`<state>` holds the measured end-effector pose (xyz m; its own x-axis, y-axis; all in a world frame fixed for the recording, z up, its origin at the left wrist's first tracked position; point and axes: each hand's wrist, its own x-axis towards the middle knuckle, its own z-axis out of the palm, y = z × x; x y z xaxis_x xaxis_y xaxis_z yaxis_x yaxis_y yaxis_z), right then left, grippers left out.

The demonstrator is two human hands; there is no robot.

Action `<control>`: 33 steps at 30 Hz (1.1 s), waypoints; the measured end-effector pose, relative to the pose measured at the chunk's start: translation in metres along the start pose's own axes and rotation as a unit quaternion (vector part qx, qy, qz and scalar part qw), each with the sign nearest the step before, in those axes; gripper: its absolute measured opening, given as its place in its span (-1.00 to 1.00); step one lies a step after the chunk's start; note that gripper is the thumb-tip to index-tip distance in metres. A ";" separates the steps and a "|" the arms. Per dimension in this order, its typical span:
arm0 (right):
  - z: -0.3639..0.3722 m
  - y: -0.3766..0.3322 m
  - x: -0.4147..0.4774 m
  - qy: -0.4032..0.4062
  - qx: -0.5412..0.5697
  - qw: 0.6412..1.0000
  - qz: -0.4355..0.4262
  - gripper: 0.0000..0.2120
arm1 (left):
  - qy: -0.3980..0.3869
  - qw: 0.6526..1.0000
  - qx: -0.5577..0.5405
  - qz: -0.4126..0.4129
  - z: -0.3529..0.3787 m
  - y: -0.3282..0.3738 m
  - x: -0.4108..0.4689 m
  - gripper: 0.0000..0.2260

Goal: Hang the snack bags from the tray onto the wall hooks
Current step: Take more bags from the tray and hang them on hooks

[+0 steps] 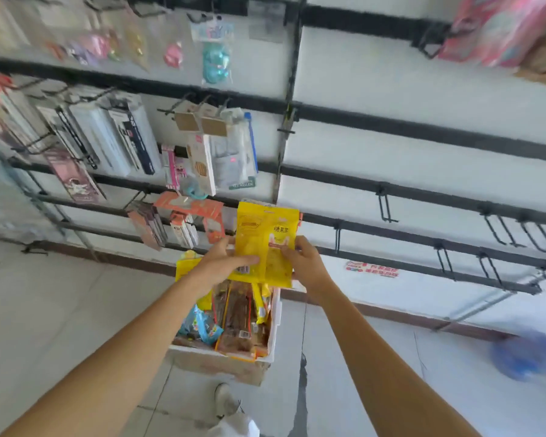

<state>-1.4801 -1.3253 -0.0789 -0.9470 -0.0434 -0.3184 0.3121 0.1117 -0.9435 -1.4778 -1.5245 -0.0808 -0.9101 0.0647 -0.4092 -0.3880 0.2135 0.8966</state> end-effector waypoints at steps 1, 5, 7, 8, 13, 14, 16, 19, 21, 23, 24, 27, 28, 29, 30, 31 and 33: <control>-0.012 -0.011 -0.010 0.009 0.001 1.000 -0.011 -0.80 | -0.001 1.000 0.001 0.011 0.009 0.016 -0.008 -0.45; -0.051 -0.047 -0.047 0.077 0.013 0.995 -0.063 -0.82 | -0.005 0.998 0.017 0.068 0.043 0.071 -0.023 -0.55; -0.067 -0.064 -0.057 0.162 -0.064 0.979 -0.102 -0.75 | -0.010 0.994 0.022 0.107 0.062 0.099 -0.030 -0.65; -0.075 -0.073 -0.061 0.199 -0.114 0.967 -0.114 -0.76 | -0.017 0.992 0.028 0.125 0.071 0.113 -0.031 -0.67; -0.101 -0.113 -0.079 0.278 -0.227 0.922 -0.146 -0.84 | -0.070 0.975 0.038 0.209 0.108 0.169 -0.037 -0.53; -0.104 -0.120 -0.082 0.280 -0.175 0.932 -0.147 -0.80 | -0.078 0.970 0.041 0.228 0.112 0.177 -0.037 -0.56; -0.109 -0.138 -0.088 0.255 -0.046 0.955 -0.145 -0.55 | -0.115 0.953 0.054 0.274 0.121 0.192 -0.038 -0.65; -0.119 -0.162 -0.095 0.247 0.047 0.954 -0.162 -0.30 | -0.156 0.926 0.081 0.336 0.131 0.212 -0.035 -0.68; -0.126 -0.171 -0.098 0.265 0.043 0.947 -0.176 -0.35 | -0.185 0.907 0.101 0.366 0.139 0.221 -0.036 -0.67; -0.131 -0.177 -0.102 0.302 -0.018 0.937 -0.176 -0.49 | -0.208 0.888 0.133 0.388 0.147 0.226 -0.036 -0.56; -0.134 -0.176 -0.104 0.324 -0.047 0.928 -0.176 -0.57 | -0.220 0.882 0.143 0.392 0.152 0.226 -0.036 -0.50; -0.150 -0.165 -0.107 0.371 -0.035 0.908 -0.191 -0.84 | -0.240 0.868 0.158 0.405 0.161 0.227 -0.037 -0.53; -0.158 -0.159 -0.109 0.377 -0.020 0.907 -0.187 -0.87 | -0.238 0.868 0.156 0.406 0.164 0.227 -0.033 -0.57; -0.165 -0.153 -0.113 0.377 -0.008 0.910 -0.175 -0.88 | -0.230 0.871 0.156 0.404 0.167 0.228 -0.031 -0.61; -0.173 -0.147 -0.117 0.371 0.004 0.915 -0.158 -0.88 | -0.215 0.875 0.159 0.403 0.170 0.228 -0.028 -0.63; -0.181 -0.141 -0.121 0.362 0.017 0.921 -0.142 -0.90 | -0.193 0.878 0.166 0.406 0.174 0.230 -0.027 -0.65; -0.196 -0.131 -0.131 0.342 0.046 0.930 -0.128 -0.91 | -0.157 0.885 0.167 0.405 0.184 0.236 -0.027 -0.69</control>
<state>-1.4123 -1.1401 0.1046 -0.8088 0.5878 0.0202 0.0455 0.0967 -0.9943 -1.5177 -1.2965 0.1104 -0.7642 0.5852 0.2712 0.4856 0.2452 0.8391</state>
